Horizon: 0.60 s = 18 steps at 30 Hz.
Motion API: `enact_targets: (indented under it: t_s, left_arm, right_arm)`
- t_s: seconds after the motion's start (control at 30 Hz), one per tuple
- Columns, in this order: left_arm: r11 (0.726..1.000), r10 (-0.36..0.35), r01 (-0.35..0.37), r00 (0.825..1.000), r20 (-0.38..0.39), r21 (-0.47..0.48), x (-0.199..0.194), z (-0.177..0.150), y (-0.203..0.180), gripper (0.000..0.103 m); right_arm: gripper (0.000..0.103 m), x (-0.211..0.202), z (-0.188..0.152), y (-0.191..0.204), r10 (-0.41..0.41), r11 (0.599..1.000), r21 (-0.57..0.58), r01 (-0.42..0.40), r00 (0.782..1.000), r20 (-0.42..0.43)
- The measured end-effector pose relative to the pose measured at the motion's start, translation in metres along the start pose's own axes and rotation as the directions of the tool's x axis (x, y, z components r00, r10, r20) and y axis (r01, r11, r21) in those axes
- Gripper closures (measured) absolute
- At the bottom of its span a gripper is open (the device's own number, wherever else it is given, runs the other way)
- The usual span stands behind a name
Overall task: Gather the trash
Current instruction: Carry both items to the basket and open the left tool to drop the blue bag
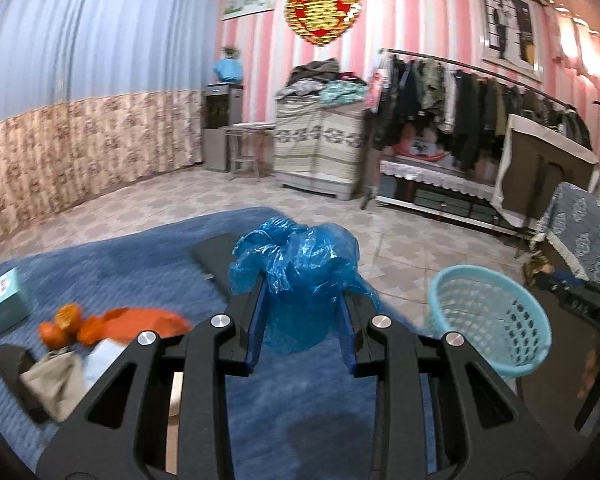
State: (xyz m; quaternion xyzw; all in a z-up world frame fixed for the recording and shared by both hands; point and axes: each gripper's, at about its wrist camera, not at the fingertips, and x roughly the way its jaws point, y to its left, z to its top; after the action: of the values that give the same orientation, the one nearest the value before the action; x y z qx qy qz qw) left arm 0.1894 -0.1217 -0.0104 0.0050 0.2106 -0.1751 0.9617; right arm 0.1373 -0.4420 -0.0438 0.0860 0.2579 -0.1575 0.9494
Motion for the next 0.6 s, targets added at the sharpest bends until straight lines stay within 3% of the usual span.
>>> enact_targets:
  t_s: [0.37, 0.6]
  left_arm:
    - [0.982, -0.161, 0.163, 0.987, -0.027, 0.091, 0.045, -0.004, -0.098, 0.073]
    - [0.96, -0.255, 0.262, 0.964, -0.08, 0.099, 0.08, -0.006, -0.136, 0.073]
  right_arm:
    - [0.065, 0.017, -0.005, -0.033, -0.062, 0.993, 0.094, 0.065, 0.998, -0.031]
    - [0.065, 0.017, -0.006, -0.068, -0.107, 0.979, 0.17, 0.111, 0.994, -0.034]
